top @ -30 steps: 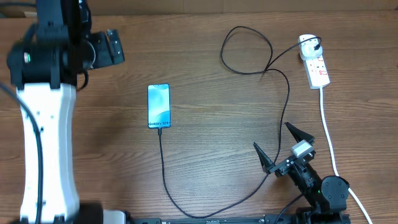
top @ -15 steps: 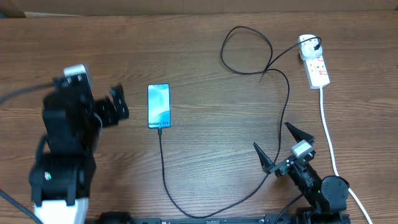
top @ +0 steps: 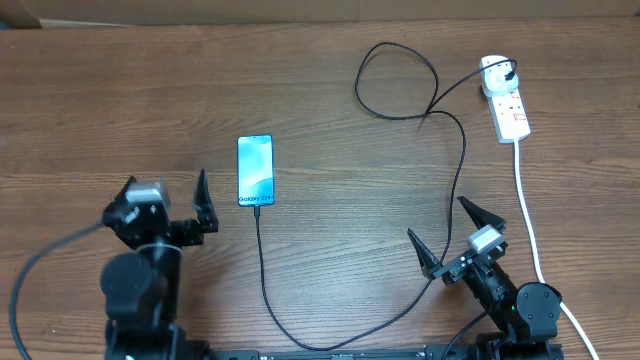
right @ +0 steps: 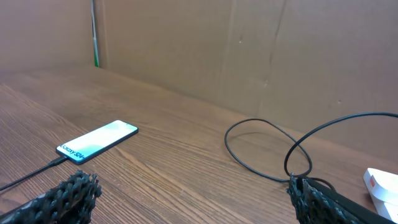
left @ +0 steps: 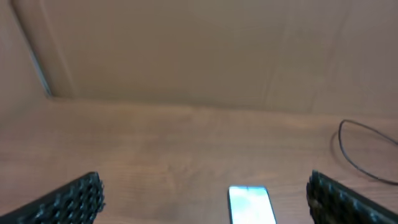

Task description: Plug charger to phone and switch on socket

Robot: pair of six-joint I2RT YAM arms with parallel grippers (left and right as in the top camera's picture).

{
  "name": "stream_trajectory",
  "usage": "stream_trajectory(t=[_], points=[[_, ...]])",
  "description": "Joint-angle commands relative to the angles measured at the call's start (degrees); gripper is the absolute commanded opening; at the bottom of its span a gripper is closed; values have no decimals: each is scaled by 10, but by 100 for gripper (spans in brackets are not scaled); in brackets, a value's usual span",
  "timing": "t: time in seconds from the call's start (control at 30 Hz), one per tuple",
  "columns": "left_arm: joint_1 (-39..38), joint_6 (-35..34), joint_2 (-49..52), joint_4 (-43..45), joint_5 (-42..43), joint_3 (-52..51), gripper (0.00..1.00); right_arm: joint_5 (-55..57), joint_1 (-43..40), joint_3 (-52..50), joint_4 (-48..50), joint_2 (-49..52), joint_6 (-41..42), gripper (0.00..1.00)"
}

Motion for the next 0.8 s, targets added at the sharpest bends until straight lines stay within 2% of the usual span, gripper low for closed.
stream_trajectory(t=[0.0,0.17,0.53,0.77], points=[[-1,80,-56,54,29,-68,100,6,4,-6,1,-6,5,100],[-1,112,-122,94,26,-139,100,6,4,-6,1,-6,6,100],[-1,153,-214,95,20,-234,100,6,4,-6,1,-6,6,100],[-1,158,-237,34,11,-235,99,6,4,-6,1,-6,6,100]])
